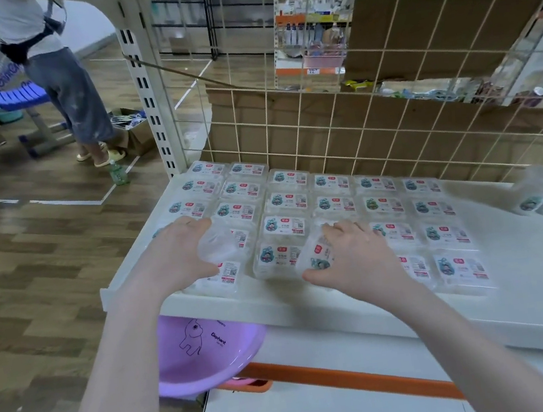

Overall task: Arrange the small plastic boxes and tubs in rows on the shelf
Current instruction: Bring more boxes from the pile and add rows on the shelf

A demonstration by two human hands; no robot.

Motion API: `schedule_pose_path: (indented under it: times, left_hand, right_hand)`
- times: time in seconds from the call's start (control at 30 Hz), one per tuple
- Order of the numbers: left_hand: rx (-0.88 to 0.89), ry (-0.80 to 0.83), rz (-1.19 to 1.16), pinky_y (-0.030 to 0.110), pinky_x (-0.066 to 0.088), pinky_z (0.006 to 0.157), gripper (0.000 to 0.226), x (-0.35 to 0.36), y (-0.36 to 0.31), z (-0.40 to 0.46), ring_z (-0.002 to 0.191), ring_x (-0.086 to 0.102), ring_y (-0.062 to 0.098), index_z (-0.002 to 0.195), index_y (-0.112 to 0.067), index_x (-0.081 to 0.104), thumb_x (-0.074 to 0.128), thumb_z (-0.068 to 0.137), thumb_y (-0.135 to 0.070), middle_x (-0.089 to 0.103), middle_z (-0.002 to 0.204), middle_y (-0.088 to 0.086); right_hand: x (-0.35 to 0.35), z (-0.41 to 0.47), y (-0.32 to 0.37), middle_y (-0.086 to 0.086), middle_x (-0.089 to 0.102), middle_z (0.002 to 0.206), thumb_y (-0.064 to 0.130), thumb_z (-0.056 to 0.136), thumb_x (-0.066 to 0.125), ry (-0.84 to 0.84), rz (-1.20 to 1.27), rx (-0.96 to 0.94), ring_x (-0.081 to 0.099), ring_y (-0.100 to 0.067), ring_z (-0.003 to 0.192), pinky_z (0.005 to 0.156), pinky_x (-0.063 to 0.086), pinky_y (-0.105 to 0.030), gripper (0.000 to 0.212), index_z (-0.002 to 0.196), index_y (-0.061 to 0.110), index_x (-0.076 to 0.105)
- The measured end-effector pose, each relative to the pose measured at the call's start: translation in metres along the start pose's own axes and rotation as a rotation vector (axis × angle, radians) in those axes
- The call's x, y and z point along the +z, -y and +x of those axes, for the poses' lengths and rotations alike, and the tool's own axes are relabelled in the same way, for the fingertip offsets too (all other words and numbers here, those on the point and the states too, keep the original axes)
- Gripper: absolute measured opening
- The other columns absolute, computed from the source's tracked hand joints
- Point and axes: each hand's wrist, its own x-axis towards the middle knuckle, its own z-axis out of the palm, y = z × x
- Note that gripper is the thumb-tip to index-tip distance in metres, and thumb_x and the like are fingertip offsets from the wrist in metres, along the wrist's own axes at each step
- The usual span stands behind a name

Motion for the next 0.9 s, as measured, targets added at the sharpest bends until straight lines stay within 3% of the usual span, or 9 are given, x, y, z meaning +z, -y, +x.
schedule_pose_path:
  times: [0.2, 0.33, 0.4, 0.5, 0.63, 0.9]
  left_hand:
    - [0.016, 0.023, -0.001, 0.028, 0.036, 0.095, 0.081, 0.003, 0.000, 0.001, 0.129, 0.036, 0.018, 0.145, -0.021, 0.033, 0.073, 0.074, -0.023, 0.037, 0.141, -0.001]
    - [0.016, 0.019, 0.001, 0.028, 0.037, 0.095, 0.082, 0.002, 0.002, -0.001, 0.127, 0.038, 0.017, 0.145, -0.021, 0.033, 0.074, 0.074, -0.024, 0.039, 0.138, -0.001]
    - [0.011, 0.017, -0.002, 0.028, 0.037, 0.096, 0.082, 0.002, 0.002, -0.002, 0.126, 0.039, 0.017, 0.145, -0.020, 0.033, 0.074, 0.074, -0.025, 0.040, 0.137, -0.001]
    - [0.010, 0.020, -0.006, 0.027, 0.037, 0.095, 0.082, 0.001, 0.003, -0.004, 0.126, 0.039, 0.017, 0.146, -0.021, 0.032, 0.074, 0.075, -0.024, 0.040, 0.137, -0.001]
    - [0.005, 0.013, -0.022, 0.027, 0.038, 0.092, 0.082, 0.000, 0.006, -0.007, 0.123, 0.042, 0.018, 0.145, -0.022, 0.033, 0.074, 0.074, -0.022, 0.041, 0.135, -0.001]
    - [0.021, 0.004, -0.030, 0.025, 0.037, 0.089, 0.078, -0.003, 0.009, -0.008, 0.119, 0.044, 0.018, 0.141, -0.024, 0.040, 0.075, 0.072, -0.021, 0.045, 0.129, 0.000]
  right_hand:
    - [0.005, -0.003, 0.001, -0.005, 0.047, 0.133, 0.070, 0.077, 0.047, -0.060, -0.086, -0.020, 0.039, -0.025, 0.124, 0.102, 0.030, -0.035, 0.079, 0.134, 0.015, 0.043]
    - [-0.014, 0.003, -0.018, 0.004, 0.017, 0.156, 0.059, 0.079, 0.060, 0.192, 0.126, -0.275, 0.016, -0.012, 0.141, 0.111, 0.015, -0.028, 0.087, 0.148, 0.024, 0.022]
    - [-0.025, 0.009, -0.024, 0.010, 0.013, 0.156, 0.046, 0.079, 0.069, 0.315, 0.180, -0.383, 0.010, -0.004, 0.141, 0.110, 0.012, -0.020, 0.086, 0.148, 0.029, 0.021]
    - [-0.032, 0.018, -0.026, 0.012, 0.017, 0.155, 0.029, 0.080, 0.071, 0.347, 0.066, -0.478, 0.010, -0.002, 0.141, 0.107, 0.011, -0.016, 0.084, 0.148, 0.028, 0.022]
    - [-0.032, 0.024, -0.023, 0.012, 0.025, 0.152, 0.022, 0.080, 0.070, 0.352, -0.028, -0.515, 0.019, -0.004, 0.138, 0.105, 0.018, -0.017, 0.077, 0.145, 0.028, 0.029]
    - [-0.027, 0.015, -0.009, 0.006, 0.053, 0.122, 0.045, 0.073, 0.066, 0.158, -0.115, -0.433, 0.048, -0.015, 0.113, 0.095, 0.039, -0.031, 0.061, 0.128, 0.022, 0.051]
